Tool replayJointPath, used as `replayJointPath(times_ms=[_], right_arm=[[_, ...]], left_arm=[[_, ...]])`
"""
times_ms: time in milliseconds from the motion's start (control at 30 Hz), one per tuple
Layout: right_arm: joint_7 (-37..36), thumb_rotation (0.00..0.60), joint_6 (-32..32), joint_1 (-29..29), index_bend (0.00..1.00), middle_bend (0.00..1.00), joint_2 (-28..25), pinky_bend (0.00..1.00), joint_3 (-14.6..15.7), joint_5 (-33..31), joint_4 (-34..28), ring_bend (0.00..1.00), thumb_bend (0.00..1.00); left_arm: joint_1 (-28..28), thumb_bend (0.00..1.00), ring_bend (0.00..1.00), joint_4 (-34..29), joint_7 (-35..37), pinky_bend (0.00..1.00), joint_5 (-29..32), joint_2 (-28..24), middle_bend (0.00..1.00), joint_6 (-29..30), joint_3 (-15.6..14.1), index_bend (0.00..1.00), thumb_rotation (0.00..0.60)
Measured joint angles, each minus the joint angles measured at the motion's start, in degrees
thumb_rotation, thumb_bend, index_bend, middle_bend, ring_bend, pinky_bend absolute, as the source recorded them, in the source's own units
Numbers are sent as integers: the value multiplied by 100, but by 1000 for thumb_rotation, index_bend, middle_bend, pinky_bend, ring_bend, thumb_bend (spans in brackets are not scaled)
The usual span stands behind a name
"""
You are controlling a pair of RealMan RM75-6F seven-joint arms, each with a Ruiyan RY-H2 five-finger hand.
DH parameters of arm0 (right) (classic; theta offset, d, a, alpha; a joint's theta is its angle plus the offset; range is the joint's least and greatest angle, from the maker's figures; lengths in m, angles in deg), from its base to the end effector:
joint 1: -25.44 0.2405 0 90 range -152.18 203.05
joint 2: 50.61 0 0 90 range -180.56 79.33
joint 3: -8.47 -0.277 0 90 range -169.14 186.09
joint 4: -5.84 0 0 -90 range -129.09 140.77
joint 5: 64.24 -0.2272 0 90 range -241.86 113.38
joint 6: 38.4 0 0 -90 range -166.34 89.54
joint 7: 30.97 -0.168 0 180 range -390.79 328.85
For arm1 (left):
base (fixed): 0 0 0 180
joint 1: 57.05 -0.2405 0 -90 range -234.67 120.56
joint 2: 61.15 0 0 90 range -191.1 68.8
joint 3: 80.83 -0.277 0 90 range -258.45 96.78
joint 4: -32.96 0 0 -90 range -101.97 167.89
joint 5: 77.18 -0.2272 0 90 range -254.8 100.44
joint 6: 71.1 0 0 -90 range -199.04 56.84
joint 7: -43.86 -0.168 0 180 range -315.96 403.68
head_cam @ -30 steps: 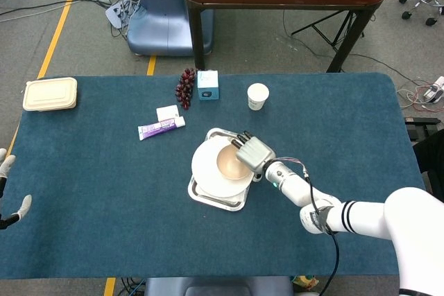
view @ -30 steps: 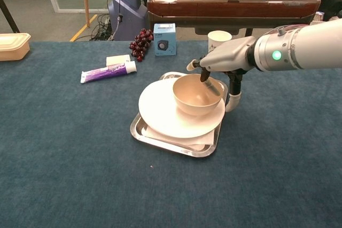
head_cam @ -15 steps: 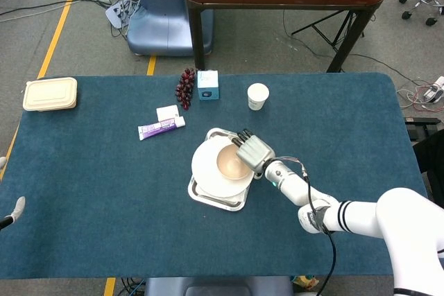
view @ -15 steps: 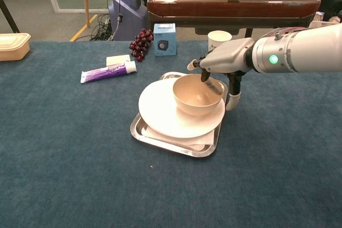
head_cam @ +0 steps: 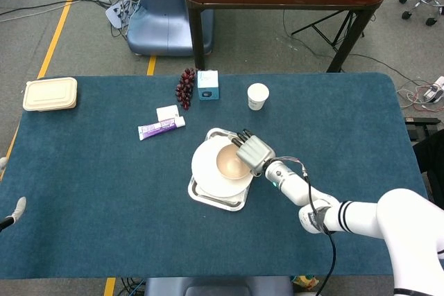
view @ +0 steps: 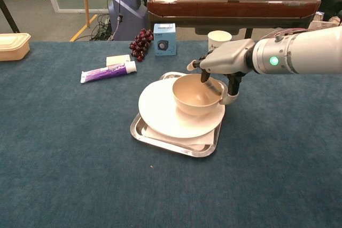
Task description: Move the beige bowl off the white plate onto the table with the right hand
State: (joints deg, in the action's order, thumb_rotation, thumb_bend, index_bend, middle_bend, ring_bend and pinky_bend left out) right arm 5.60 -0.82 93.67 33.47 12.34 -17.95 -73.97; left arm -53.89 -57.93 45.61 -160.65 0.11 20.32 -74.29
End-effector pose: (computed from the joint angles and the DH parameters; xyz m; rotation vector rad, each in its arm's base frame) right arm -0.1175 -0.4311 -0.0617 2.2906 -0.4813 0.3897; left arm -0.3430 0.2104 0.2033 -1.2461 -0.7670 -0.9440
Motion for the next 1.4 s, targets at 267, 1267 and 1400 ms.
replayJointPath(times_ms=[267,1267,1400], right_arm=[[5,600,-32,-7,611,21,-2,0,22,49,48,0,455],[891,600,1194,-85,639,35,-1172,0,0,-138,-1850,0,406],[1054,600,1439,-158,640,36,-1425,0,45,-191,-2190,0,405]], left_arm=[[-5,324,0,6,17,0,0,5,0,4,9,0,600],[27,324,0,5,-153,0,-59,72,0,-29,-10,0,600],[41,324,0,3,-207,0,-66,94,0,-51,-17,0,600]])
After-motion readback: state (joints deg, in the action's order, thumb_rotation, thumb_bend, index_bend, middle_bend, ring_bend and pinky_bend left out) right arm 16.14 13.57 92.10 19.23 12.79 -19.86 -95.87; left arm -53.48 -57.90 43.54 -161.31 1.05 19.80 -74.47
